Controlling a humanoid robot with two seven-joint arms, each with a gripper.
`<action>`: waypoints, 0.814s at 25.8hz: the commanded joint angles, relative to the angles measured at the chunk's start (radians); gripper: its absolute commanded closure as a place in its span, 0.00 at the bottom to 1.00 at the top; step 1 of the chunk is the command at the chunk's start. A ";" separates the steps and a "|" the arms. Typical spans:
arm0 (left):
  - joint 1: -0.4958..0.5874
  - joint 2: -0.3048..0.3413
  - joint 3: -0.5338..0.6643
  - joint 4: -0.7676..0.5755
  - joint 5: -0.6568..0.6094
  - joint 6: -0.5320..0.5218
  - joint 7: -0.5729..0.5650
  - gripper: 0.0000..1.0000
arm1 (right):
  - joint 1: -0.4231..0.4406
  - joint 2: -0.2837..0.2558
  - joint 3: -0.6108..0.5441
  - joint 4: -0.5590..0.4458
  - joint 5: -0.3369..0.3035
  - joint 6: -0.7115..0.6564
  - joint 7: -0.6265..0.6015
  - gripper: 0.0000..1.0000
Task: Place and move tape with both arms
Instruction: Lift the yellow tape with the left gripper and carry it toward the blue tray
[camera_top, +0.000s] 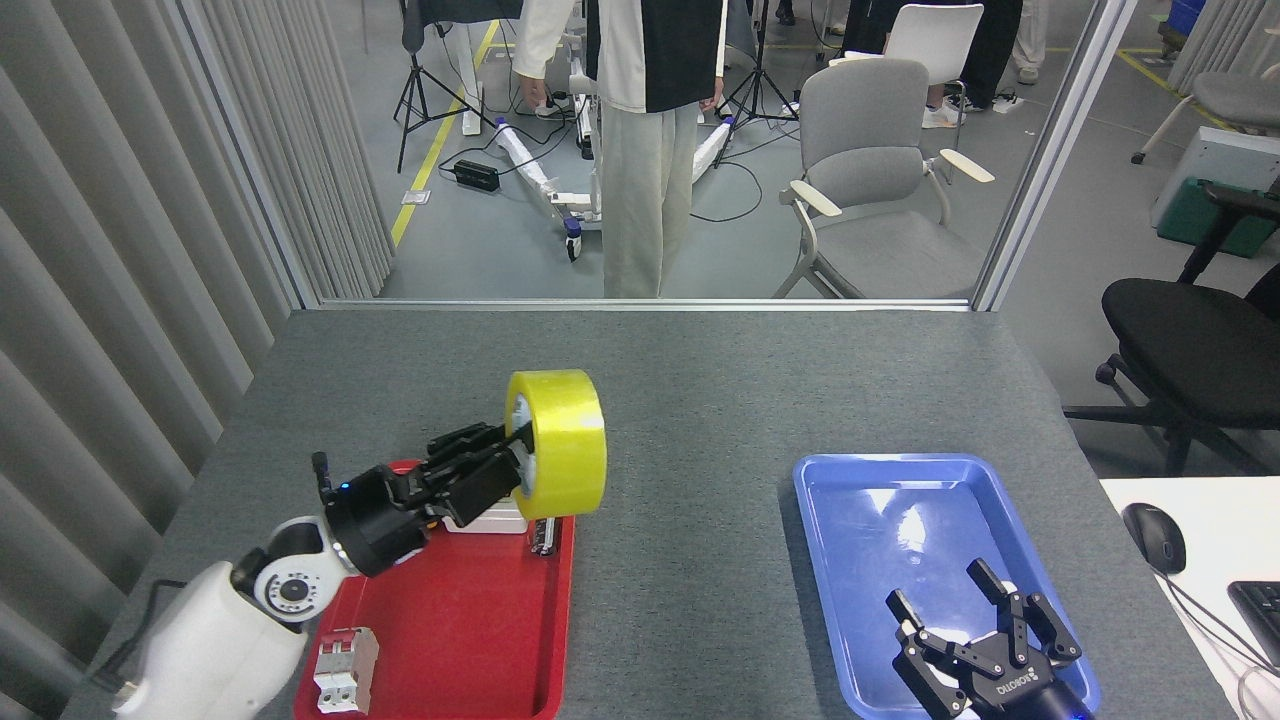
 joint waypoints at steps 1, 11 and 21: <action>-0.006 -0.085 -0.083 0.036 -0.003 -0.014 0.015 1.00 | -0.003 0.002 -0.008 0.000 0.000 -0.099 -0.003 0.00; -0.063 -0.274 -0.225 0.233 -0.043 0.000 -0.018 1.00 | -0.098 0.002 0.002 0.012 0.001 -0.323 -0.003 0.00; -0.066 -0.319 -0.226 0.323 -0.047 0.028 -0.044 1.00 | -0.097 0.027 -0.005 -0.012 0.009 -0.323 0.034 0.00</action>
